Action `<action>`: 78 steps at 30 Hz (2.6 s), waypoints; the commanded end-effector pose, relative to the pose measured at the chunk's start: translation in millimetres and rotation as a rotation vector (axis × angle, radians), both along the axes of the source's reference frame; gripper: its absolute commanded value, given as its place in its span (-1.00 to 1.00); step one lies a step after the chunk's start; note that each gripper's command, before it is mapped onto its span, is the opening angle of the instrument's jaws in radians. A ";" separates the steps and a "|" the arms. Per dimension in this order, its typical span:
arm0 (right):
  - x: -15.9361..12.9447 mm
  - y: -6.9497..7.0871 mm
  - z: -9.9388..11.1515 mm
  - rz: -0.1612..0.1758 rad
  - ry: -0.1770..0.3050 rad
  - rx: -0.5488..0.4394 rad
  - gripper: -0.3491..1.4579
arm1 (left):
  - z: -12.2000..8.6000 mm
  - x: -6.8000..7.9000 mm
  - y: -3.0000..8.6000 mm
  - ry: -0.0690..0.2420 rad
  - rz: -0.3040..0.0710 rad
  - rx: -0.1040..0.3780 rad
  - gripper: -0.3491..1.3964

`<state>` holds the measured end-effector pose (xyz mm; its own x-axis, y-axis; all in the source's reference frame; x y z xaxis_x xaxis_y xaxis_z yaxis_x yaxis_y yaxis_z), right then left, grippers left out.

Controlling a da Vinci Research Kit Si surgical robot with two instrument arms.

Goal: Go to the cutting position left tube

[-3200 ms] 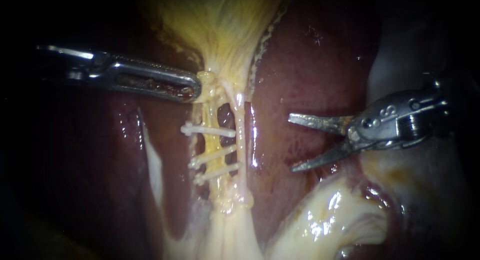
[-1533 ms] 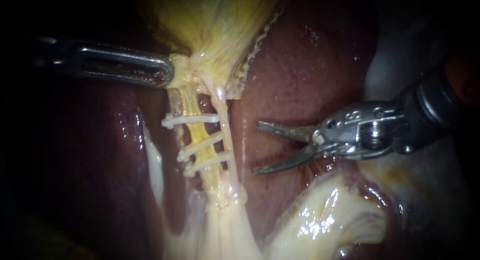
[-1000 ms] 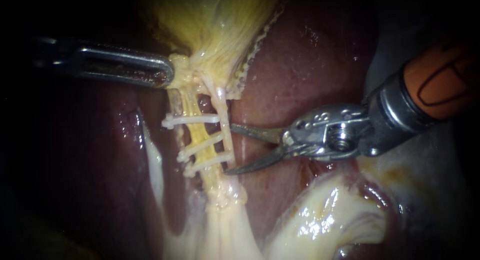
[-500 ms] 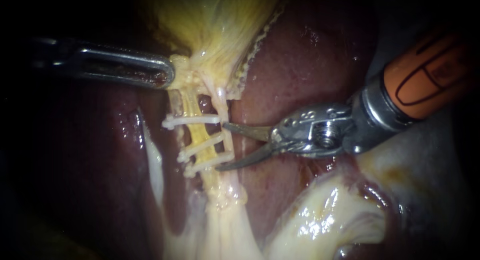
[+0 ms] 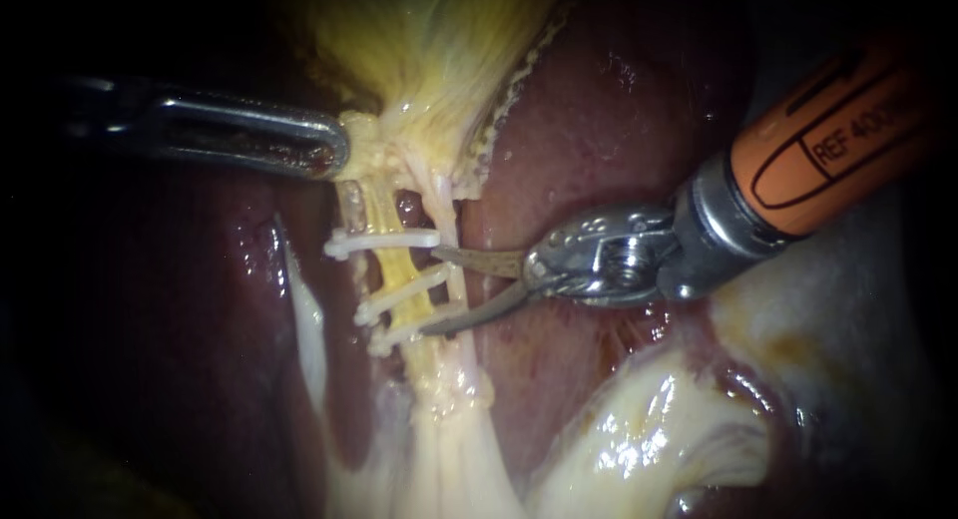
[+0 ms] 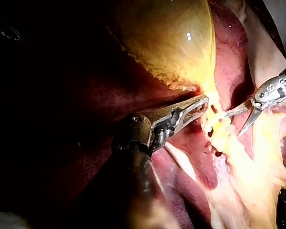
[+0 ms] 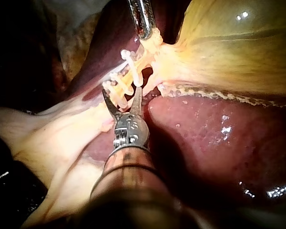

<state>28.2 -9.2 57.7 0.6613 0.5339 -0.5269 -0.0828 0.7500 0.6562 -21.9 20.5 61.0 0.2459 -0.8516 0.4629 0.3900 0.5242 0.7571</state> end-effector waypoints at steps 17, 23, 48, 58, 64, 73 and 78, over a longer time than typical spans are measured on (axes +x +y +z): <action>1.3 1.2 1.5 -0.008 0.085 0.068 0.72 | 0.2 -0.1 -0.1 0.000 0.000 -0.001 -1.00; 2.3 1.4 1.6 -0.012 0.176 0.124 0.65 | 0.5 0.0 0.0 0.000 0.001 -0.002 -1.00; 8.0 -0.3 3.4 0.051 0.328 0.285 0.65 | 0.5 0.0 0.0 0.000 0.001 -0.002 -1.00; 9.1 -0.6 2.7 0.083 0.405 0.316 0.67 | 0.5 0.0 0.0 0.000 0.000 -0.002 -1.00; 9.2 0.2 0.6 0.104 0.456 0.340 0.67 | 0.5 -0.1 0.0 0.000 0.000 -0.002 -1.00; 9.0 1.1 -0.6 0.122 0.485 0.368 0.67 | 0.5 -0.1 0.0 0.000 0.000 -0.002 -1.00; 8.9 1.1 -0.5 0.121 0.483 0.373 0.67 | 0.5 -0.1 0.0 0.000 0.000 -0.002 -1.00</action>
<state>37.1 -8.1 57.1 0.3172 0.7959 -0.5156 0.2191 0.4675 0.8564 -22.0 20.5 61.5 0.2463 -0.8507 0.4643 0.3898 0.5256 0.7562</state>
